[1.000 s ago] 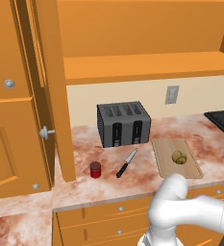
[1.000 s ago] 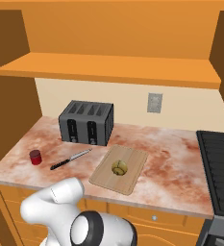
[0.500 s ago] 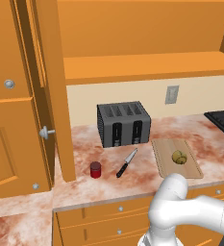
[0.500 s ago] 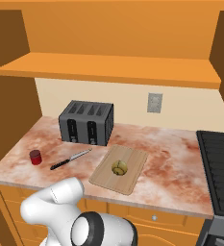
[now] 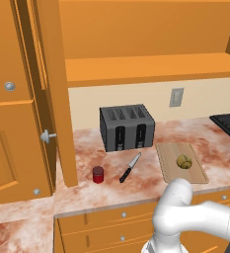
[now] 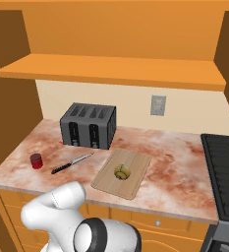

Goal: Pick the bread, place it on the cutting board, pick the jam, place it on the counter, and close the cabinet.

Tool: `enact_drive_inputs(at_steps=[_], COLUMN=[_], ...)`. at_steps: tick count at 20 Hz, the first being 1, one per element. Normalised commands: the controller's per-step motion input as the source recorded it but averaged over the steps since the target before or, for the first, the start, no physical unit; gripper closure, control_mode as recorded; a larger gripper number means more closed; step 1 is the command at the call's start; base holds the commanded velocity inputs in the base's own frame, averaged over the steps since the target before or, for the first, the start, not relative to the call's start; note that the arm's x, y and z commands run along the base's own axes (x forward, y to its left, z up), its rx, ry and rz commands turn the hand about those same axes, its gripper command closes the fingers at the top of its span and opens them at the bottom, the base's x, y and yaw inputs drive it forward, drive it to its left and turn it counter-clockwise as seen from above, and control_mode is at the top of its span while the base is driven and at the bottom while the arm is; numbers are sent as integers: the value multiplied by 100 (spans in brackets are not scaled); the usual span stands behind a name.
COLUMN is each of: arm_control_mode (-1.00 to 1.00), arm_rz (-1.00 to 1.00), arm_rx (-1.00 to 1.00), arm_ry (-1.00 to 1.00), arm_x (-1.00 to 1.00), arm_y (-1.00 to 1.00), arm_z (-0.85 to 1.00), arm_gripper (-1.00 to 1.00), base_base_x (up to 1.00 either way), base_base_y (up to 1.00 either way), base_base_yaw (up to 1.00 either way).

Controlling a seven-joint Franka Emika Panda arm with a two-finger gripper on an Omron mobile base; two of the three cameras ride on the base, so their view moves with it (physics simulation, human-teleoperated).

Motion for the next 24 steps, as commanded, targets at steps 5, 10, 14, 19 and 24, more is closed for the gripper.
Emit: enact_drive_inputs(at_steps=[5, 10, 14, 19, 24], arm_control_mode=[-100, -100, -100, -100, -100], arm_rz=[0, 0, 0, 0, 0], arm_rx=[0, 0, 0, 0, 0], arm_ry=[0, 0, 0, 0, 0], arm_x=[0, 0, 0, 0, 0], arm_y=[-22, -31, -30, -26, -27], arm_z=[6, 3, 2, 0, 0], arm_gripper=[-100, -100, -100, -100, -100], base_base_x=[0, 0, 0, 0, 0], base_base_y=[0, 0, 0, 0, 0], base_base_yaw=[0, 0, 0, 0, 0])
